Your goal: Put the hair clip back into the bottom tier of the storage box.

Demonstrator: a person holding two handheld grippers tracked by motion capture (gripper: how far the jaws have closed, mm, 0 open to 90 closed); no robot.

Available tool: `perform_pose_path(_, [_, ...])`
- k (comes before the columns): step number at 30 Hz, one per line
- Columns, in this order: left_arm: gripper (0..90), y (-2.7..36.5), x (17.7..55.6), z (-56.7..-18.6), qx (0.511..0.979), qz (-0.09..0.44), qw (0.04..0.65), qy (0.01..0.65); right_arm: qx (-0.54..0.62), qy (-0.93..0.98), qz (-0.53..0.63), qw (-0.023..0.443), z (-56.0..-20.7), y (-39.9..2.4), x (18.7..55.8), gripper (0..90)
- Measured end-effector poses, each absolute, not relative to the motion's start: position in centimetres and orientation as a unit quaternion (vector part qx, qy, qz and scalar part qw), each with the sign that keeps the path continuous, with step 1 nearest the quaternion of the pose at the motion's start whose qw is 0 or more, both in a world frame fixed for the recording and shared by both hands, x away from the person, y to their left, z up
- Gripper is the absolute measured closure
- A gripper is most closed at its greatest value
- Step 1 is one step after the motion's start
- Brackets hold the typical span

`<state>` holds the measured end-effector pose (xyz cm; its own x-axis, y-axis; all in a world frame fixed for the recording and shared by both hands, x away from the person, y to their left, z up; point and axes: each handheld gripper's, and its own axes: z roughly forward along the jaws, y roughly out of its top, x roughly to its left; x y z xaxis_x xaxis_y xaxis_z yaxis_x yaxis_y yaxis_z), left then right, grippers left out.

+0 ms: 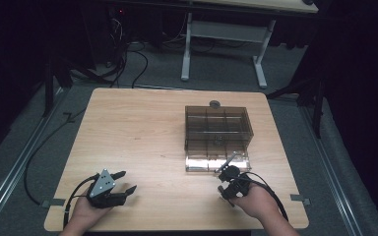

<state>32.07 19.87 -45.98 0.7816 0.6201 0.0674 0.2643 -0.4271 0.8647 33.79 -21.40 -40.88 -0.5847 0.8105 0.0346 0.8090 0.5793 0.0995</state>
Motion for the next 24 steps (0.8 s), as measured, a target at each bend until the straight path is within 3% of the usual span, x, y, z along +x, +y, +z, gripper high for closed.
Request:
perform_pose_path(12, [34.4,19.88,32.08,-45.97,0.823,0.192,0.463,0.268,0.459,0.888,0.036,0.009,-41.07,-20.71,34.26,78.9])
perform_pose_path(24, [34.4,19.89,32.09,-45.97,0.823,0.191,0.462,0.268,0.458,0.889,0.032,0.006,-41.39,-20.76,34.41,79.9])
